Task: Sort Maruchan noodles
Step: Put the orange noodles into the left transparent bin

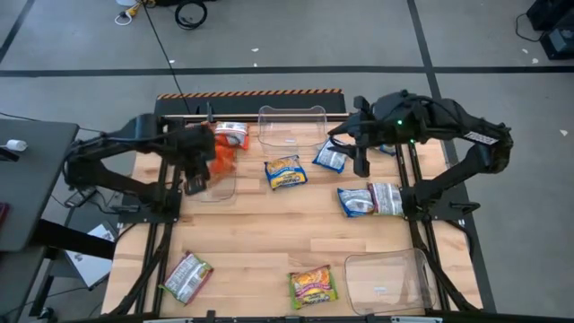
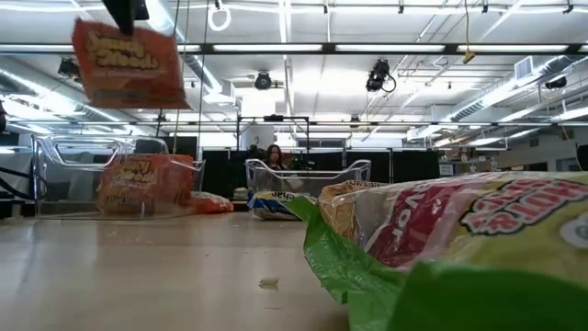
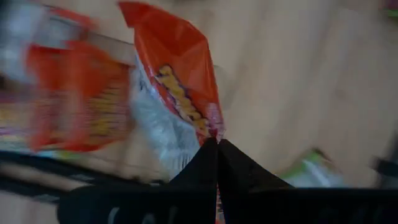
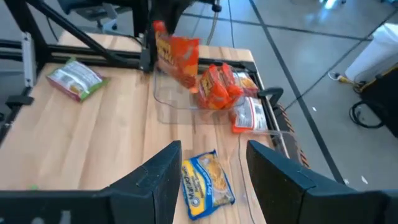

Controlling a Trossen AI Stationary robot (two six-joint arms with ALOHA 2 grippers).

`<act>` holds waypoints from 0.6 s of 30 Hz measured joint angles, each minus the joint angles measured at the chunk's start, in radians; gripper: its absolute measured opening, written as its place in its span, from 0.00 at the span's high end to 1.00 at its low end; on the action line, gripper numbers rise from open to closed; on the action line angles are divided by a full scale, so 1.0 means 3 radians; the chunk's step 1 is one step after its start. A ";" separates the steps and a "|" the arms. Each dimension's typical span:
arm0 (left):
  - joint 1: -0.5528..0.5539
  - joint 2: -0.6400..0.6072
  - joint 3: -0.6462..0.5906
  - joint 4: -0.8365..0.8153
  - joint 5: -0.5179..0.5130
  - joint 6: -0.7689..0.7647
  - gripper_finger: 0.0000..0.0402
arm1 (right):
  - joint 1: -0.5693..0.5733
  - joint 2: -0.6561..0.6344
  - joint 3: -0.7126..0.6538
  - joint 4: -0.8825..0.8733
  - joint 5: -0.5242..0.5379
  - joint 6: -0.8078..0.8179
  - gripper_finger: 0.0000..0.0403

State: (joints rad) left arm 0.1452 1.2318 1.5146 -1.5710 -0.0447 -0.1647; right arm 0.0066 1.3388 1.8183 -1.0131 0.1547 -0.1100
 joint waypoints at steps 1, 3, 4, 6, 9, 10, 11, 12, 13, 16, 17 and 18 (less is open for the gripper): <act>0.0094 -0.0007 -0.0031 0.0004 -0.0074 0.0086 0.99 | -0.0022 0.0000 -0.0026 -0.0007 0.0000 0.0002 0.54; 0.0282 0.0006 -0.0121 0.0008 -0.0121 0.0340 0.99 | -0.0063 0.0000 -0.0095 -0.0004 0.0000 0.0025 0.54; 0.0378 0.0017 -0.0185 0.0009 -0.0140 0.0483 0.99 | -0.0081 0.0001 -0.0122 -0.0018 -0.0001 0.0060 0.54; 0.0558 0.0037 -0.0369 0.0003 -0.0162 0.0741 0.99 | -0.0108 0.0003 -0.0173 -0.0015 -0.0004 0.0168 0.54; 0.0796 0.0042 -0.0728 0.0085 -0.0248 0.1094 0.99 | -0.0128 0.0000 -0.0260 -0.0009 -0.0004 0.0330 0.54; 0.0855 0.0037 -0.0855 0.0148 -0.0290 0.1167 0.99 | -0.0132 0.0001 -0.0286 -0.0012 0.0002 0.0372 0.54; 0.0913 0.0039 -0.0977 0.0249 -0.0319 0.1237 0.99 | -0.0136 0.0003 -0.0309 -0.0016 0.0005 0.0411 0.54; 0.0966 0.0039 -0.1082 0.0369 -0.0340 0.1322 0.99 | -0.0137 0.0003 -0.0330 -0.0009 0.0005 0.0462 0.54; 0.1006 0.0039 -0.1172 0.0480 -0.0337 0.1418 0.99 | -0.0137 0.0003 -0.0346 -0.0008 0.0007 0.0525 0.54; 0.1077 0.0040 -0.1414 0.0833 -0.0339 0.1771 0.99 | -0.0141 0.0003 -0.0380 0.0014 0.0020 0.0658 0.54; 0.1086 0.0047 -0.1485 0.0954 -0.0337 0.1893 0.99 | -0.0143 0.0003 -0.0386 0.0030 0.0027 0.0694 0.54; 0.1095 0.0061 -0.1546 0.1049 -0.0340 0.1981 0.99 | -0.0143 0.0003 -0.0390 0.0051 0.0031 0.0732 0.54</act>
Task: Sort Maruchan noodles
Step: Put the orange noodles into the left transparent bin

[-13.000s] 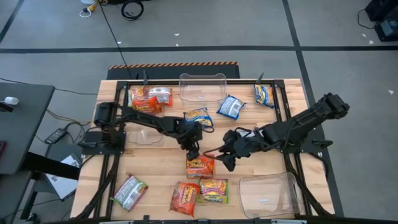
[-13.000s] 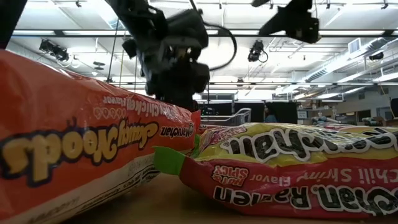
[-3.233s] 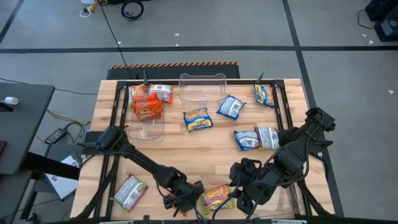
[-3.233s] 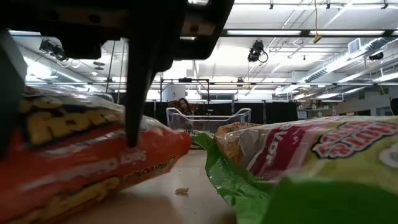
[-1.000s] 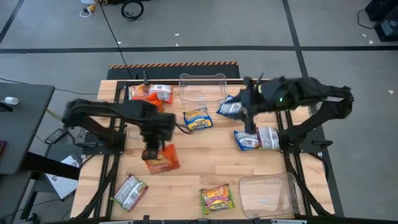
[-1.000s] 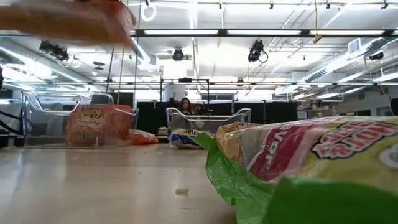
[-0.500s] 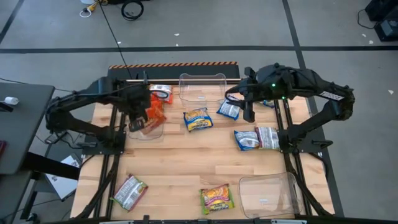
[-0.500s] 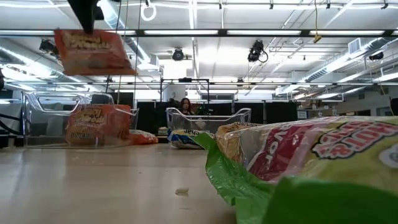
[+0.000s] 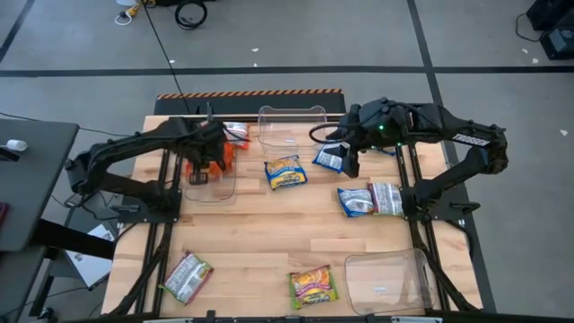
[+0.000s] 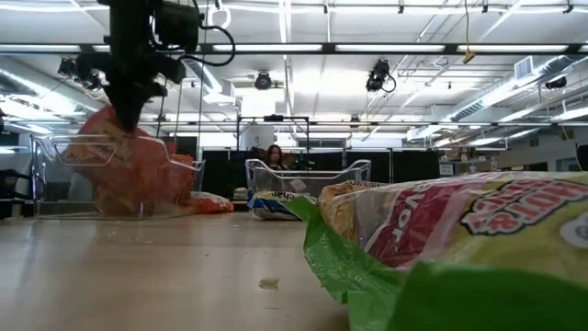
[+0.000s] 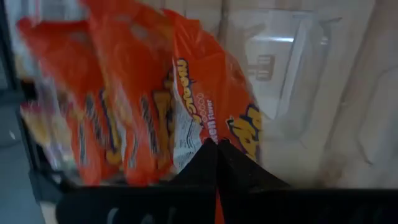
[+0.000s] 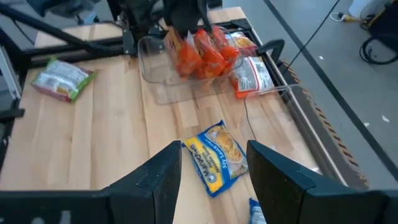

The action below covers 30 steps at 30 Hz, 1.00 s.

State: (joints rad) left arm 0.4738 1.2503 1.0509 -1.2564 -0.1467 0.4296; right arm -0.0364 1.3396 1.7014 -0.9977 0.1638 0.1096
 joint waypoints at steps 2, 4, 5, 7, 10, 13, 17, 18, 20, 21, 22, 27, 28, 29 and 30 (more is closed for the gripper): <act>0.0023 0.0037 -0.0086 0.0161 -0.0014 0.0098 0.99 | -0.0003 0.0000 -0.0002 0.0027 0.0009 0.0076 0.54; 0.0058 0.0060 -0.0124 0.0292 -0.0080 0.0126 0.99 | -0.0003 0.0000 -0.0003 0.0042 0.0048 0.0138 0.54; 0.0069 0.0070 -0.0125 0.0361 -0.0107 0.0130 0.99 | -0.0003 0.0000 -0.0003 0.0054 0.0068 0.0168 0.54; 0.0090 0.0085 -0.0109 0.0474 -0.0118 0.0167 0.99 | -0.0005 0.0000 -0.0003 0.0058 0.0078 0.0214 0.54; 0.0095 0.0080 -0.0047 0.0536 -0.0110 0.0181 0.99 | -0.0004 0.0000 -0.0003 0.0058 0.0079 0.0261 0.54; 0.0095 0.0080 -0.0044 0.0523 -0.0108 0.0231 0.99 | -0.0005 0.0000 -0.0003 0.0058 0.0080 0.0262 0.54; 0.0099 0.0097 -0.0044 0.0563 -0.0045 0.0327 0.99 | -0.0037 0.0000 -0.0003 0.0085 0.0083 0.0274 0.54; 0.0099 0.0115 -0.0044 0.0586 -0.0045 0.0330 0.99 | -0.0044 0.0000 -0.0003 0.0094 0.0083 0.0274 0.54; 0.0125 0.0158 -0.0044 0.0588 -0.0039 0.0330 0.99 | -0.0048 0.0000 -0.0003 0.0102 0.0085 0.0274 0.54; 0.0137 0.0180 -0.0044 0.0582 -0.0040 0.0324 0.99 | -0.0048 0.0000 -0.0003 0.0108 0.0086 0.0272 0.54; 0.0143 0.0210 -0.0042 0.0569 -0.0043 0.0312 0.99 | -0.0048 0.0000 -0.0003 0.0107 0.0085 0.0271 0.54; 0.0172 0.0367 -0.0042 0.0322 -0.0019 0.0311 0.99 | -0.0040 0.0000 -0.0003 0.0106 0.0085 0.0270 0.54; 0.0172 0.0396 -0.0042 0.0274 -0.0017 0.0327 0.99 | -0.0035 0.0000 -0.0003 0.0105 0.0085 0.0268 0.54; 0.0172 0.0413 -0.0042 0.0256 -0.0018 0.0344 0.99 | -0.0032 0.0000 -0.0003 0.0106 0.0085 0.0260 0.54; 0.0172 0.0417 -0.0042 0.0260 -0.0019 0.0349 0.99 | -0.0031 0.0000 -0.0003 0.0106 0.0085 0.0248 0.54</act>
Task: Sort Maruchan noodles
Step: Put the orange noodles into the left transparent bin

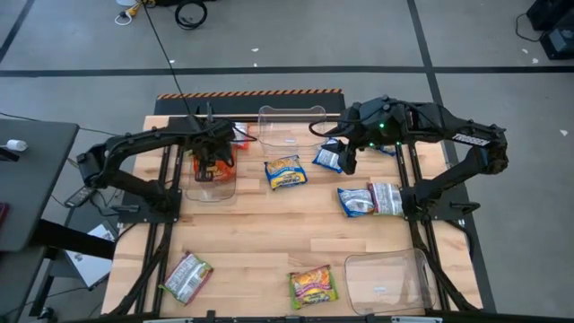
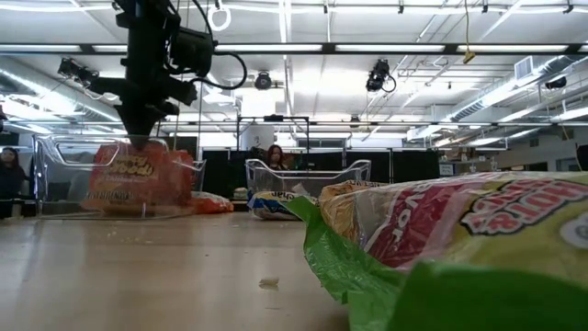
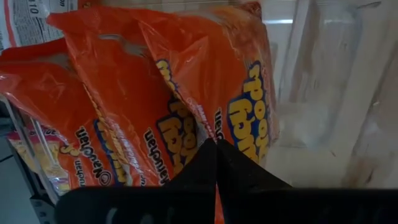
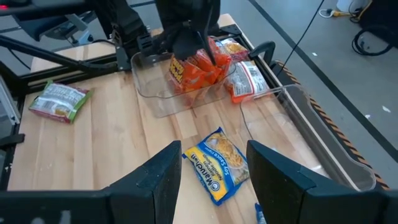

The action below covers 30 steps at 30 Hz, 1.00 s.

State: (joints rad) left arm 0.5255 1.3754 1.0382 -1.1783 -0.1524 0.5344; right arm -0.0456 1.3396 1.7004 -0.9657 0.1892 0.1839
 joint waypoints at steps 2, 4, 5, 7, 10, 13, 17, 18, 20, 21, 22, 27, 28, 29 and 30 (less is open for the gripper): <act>0.0000 0.0000 0.0000 0.0003 0.0000 0.0000 0.99 | 0.0001 0.0000 0.0000 -0.0001 -0.0001 -0.0003 0.53; 0.0000 -0.0002 0.0000 -0.0001 0.0000 -0.0011 0.99 | 0.0001 0.0000 0.0000 -0.0001 -0.0001 -0.0011 0.53; -0.0001 -0.0006 0.0000 -0.0003 0.0000 -0.0023 0.99 | 0.0000 0.0000 0.0000 -0.0001 -0.0001 -0.0020 0.53; 0.0000 -0.0011 0.0000 -0.0003 -0.0006 -0.0063 0.99 | 0.0000 0.0000 0.0000 -0.0001 -0.0001 -0.0051 0.53; 0.0000 -0.0011 0.0005 -0.0023 -0.0006 -0.0087 0.97 | 0.0000 0.0000 0.0000 -0.0002 -0.0001 -0.0097 0.53; -0.0001 -0.0011 0.0074 -0.0122 0.0056 -0.0122 0.92 | -0.0024 -0.0001 0.0000 -0.0003 0.0001 -0.0151 0.53; 0.0000 -0.0011 0.0307 -0.0264 0.0077 -0.0215 0.80 | -0.0037 -0.0018 0.0000 -0.0003 0.0030 -0.0272 0.53; 0.0004 -0.0011 0.0390 -0.0301 0.0068 -0.0235 0.77 | -0.0035 -0.0021 0.0000 -0.0004 0.0070 -0.0292 0.53; 0.0032 -0.0012 0.0584 -0.0354 0.0064 -0.0246 0.71 | -0.0034 -0.0023 0.0000 -0.0005 0.0142 -0.0301 0.53; 0.0061 -0.0013 0.0682 -0.0344 0.0065 -0.0267 0.69 | -0.0034 -0.0024 0.0000 -0.0005 0.0168 -0.0301 0.53; 0.0106 -0.0013 0.0779 -0.0294 0.0065 -0.0306 0.67 | -0.0034 -0.0025 0.0000 -0.0005 0.0178 -0.0301 0.53; 0.0556 0.0103 0.1126 0.0233 0.0162 -0.1055 0.63 | -0.0033 -0.0025 0.0000 -0.0006 0.0181 -0.0171 0.53; 0.0681 0.0169 0.1144 0.0316 0.0209 -0.1349 0.63 | -0.0034 -0.0025 0.0000 -0.0008 0.0180 -0.0110 0.53; 0.0794 0.0245 0.1148 0.0383 0.0236 -0.1648 0.63 | -0.0033 -0.0025 0.0000 -0.0009 0.0179 -0.0050 0.53; 0.0899 0.0333 0.1148 0.0431 0.0259 -0.1891 0.63 | -0.0033 -0.0025 0.0000 -0.0015 0.0177 0.0007 0.53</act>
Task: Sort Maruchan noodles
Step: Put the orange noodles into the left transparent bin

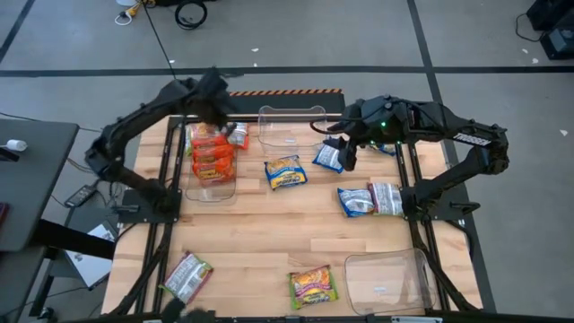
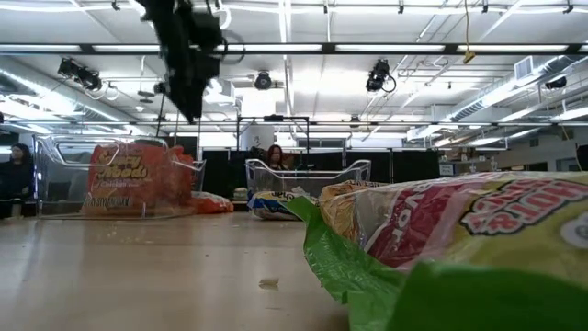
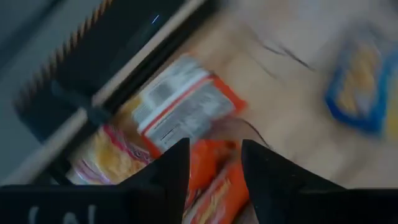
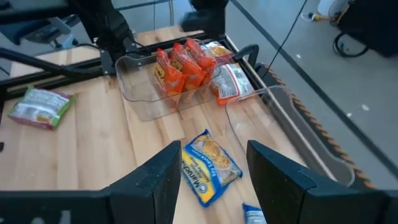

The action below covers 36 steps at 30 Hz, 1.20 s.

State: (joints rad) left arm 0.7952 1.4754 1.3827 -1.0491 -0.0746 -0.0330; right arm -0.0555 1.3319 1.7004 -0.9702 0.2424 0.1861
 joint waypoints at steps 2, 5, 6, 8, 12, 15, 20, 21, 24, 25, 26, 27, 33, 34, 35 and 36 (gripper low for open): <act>0.0163 0.0203 0.0000 0.0081 -0.0005 -0.0264 0.63 | 0.0011 0.0000 0.0000 -0.0043 -0.0003 0.0093 0.53; 0.0272 0.0521 0.0000 0.0212 -0.0017 -0.0516 0.63 | 0.0048 0.0000 0.0000 -0.0153 -0.0026 0.0196 0.53; 0.0279 0.0617 0.0000 0.0271 -0.0034 -0.0595 0.63 | 0.0063 0.0000 0.0000 -0.0181 -0.0029 0.0227 0.53; 0.0277 0.0798 0.0017 0.0374 -0.0034 -0.0753 0.62 | 0.0093 0.0000 0.0000 -0.0235 -0.0029 0.0285 0.53; 0.0273 0.1159 0.0295 0.0264 -0.0017 -0.0819 0.62 | 0.0122 0.0000 0.0000 -0.0278 -0.0029 0.0433 0.53; 0.0300 0.1387 0.0484 0.0072 0.0009 -0.0830 0.62 | 0.0141 0.0000 0.0000 -0.0281 -0.0029 0.0444 0.53; 0.0385 0.1589 0.0594 0.0008 0.0247 -0.0976 0.62 | 0.0197 0.0000 0.0000 -0.0282 -0.0029 0.0533 0.53; 0.0401 0.1617 0.0593 0.0003 0.0296 -0.1021 0.62 | 0.0212 0.0000 0.0000 -0.0286 -0.0029 0.0530 0.53; 0.0432 0.1676 0.0593 -0.0035 0.0376 -0.1162 0.60 | 0.0261 0.0000 0.0000 -0.0286 -0.0029 0.0487 0.52; 0.0438 0.1697 0.0593 -0.0044 0.0383 -0.1190 0.58 | 0.0274 0.0000 0.0000 -0.0286 -0.0030 0.0468 0.51; 0.0451 0.1719 0.0593 -0.0053 0.0392 -0.1248 0.56 | 0.0287 0.0003 0.0000 -0.0286 -0.0031 0.0452 0.51; 0.0461 0.1730 0.0592 -0.0044 0.0401 -0.1307 0.53 | 0.0301 0.0009 0.0000 -0.0285 -0.0031 0.0442 0.51; 0.0491 0.1733 0.0589 0.0054 0.0401 -0.1561 0.34 | 0.0397 0.0023 -0.0141 -0.0209 -0.0036 0.0417 0.47; 0.0492 0.1734 0.0570 0.0054 0.0374 -0.1601 0.32 | 0.0402 0.0023 -0.0188 -0.0187 -0.0039 0.0417 0.46; 0.0496 0.1739 0.0537 0.0049 0.0352 -0.1633 0.31 | 0.0402 0.0025 -0.0230 -0.0182 -0.0039 0.0417 0.45; 0.0507 0.1758 0.0505 0.0026 0.0354 -0.1687 0.30 | 0.0401 0.0027 -0.0264 -0.0180 -0.0039 0.0417 0.45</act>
State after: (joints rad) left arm 0.9472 2.0029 1.5341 -1.0412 0.0315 -0.5391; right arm 0.0648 1.3399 1.6211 -1.0243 0.2306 0.3112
